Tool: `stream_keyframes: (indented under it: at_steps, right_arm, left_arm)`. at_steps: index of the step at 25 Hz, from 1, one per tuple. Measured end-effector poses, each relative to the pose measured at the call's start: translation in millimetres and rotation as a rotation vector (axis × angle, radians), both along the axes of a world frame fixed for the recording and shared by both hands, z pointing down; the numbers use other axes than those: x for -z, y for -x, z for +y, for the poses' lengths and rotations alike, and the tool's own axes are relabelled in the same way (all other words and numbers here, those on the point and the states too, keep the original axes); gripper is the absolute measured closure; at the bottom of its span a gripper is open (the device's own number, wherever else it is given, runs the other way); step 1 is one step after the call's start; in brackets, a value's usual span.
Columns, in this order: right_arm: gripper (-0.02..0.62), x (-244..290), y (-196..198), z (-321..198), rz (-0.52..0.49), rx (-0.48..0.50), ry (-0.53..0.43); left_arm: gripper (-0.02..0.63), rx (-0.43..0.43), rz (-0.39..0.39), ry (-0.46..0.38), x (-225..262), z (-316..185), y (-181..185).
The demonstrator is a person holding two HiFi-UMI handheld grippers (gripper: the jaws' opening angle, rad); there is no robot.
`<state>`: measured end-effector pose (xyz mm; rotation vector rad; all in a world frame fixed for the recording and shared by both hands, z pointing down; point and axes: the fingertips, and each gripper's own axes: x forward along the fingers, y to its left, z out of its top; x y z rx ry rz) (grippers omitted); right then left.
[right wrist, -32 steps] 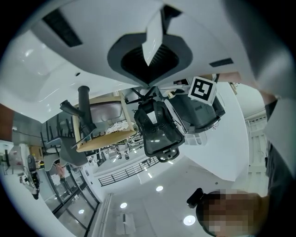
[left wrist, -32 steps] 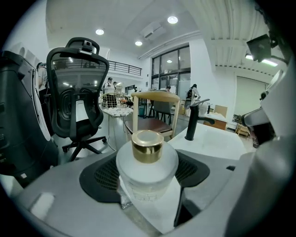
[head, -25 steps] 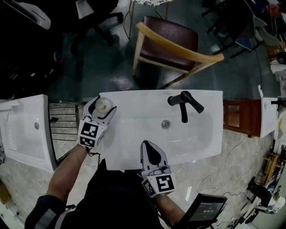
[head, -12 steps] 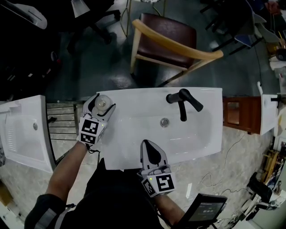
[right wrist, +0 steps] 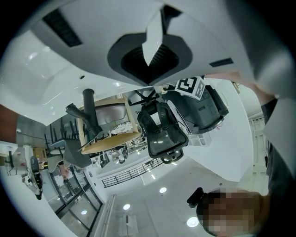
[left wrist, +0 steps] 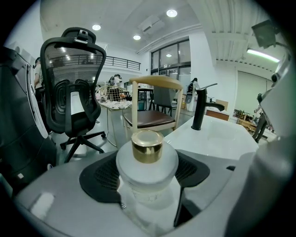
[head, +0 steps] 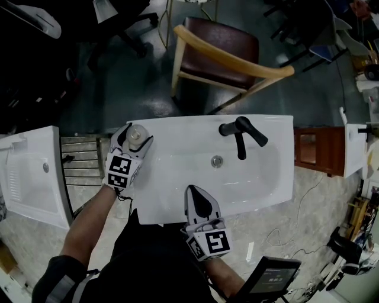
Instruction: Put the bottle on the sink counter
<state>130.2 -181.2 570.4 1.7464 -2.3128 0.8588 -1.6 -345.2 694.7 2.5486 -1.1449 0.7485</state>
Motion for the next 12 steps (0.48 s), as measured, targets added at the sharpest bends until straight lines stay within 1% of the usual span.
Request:
stream_keyframes:
  at_steps: [4, 8, 12]
  right_arm:
    - [0.6, 0.0, 0.2, 1.6, -0.001, 0.001, -0.003]
    - [0.6, -0.9, -0.9, 2.7, -0.002, -0.004, 0.004]
    - [0.6, 1.3, 2.8, 3.1, -0.006, 0.005, -0.002]
  left_arm:
    - [0.268, 0.007, 0.002, -0.004, -0.9, -1.2, 0.3]
    - [0.268, 0.006, -0.013, -0.009, -3.3, 0.3, -1.2]
    - [0.265, 0.013, -0.008, -0.015, -2.3, 0.1, -0.9]
